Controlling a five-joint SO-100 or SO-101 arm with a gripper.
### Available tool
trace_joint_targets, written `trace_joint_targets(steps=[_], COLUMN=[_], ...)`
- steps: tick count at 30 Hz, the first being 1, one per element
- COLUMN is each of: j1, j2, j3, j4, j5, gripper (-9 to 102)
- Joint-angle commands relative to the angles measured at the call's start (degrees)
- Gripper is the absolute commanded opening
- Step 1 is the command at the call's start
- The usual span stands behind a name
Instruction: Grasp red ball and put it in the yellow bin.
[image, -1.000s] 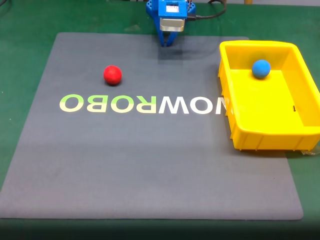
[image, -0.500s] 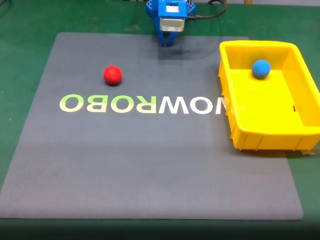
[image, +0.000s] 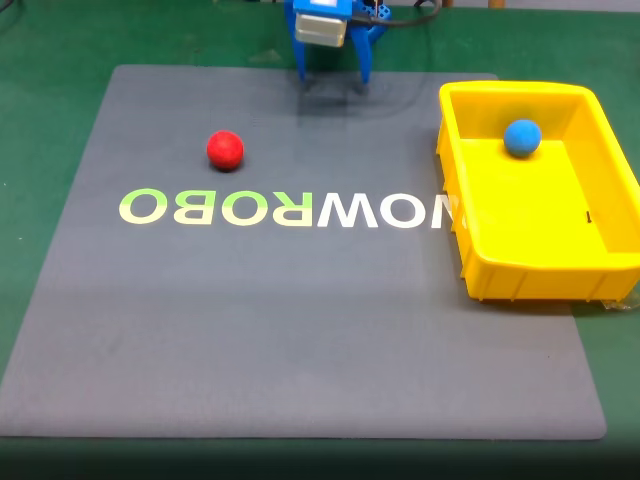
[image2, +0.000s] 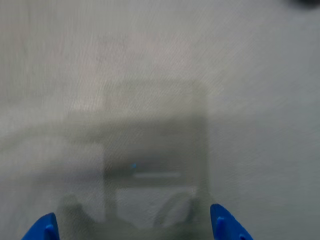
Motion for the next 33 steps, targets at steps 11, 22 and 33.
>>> trace_joint_targets(steps=[11, 22, 33], j1=[11.2, 14.7, 14.8], j2=[-44.8, -73.5, -87.5], j3=[-22.5, -37.9, -48.7], j4=[-32.8, -42.5, -43.5], j5=[-4.7, -5.3, -4.2], gripper=[34, 34, 34])
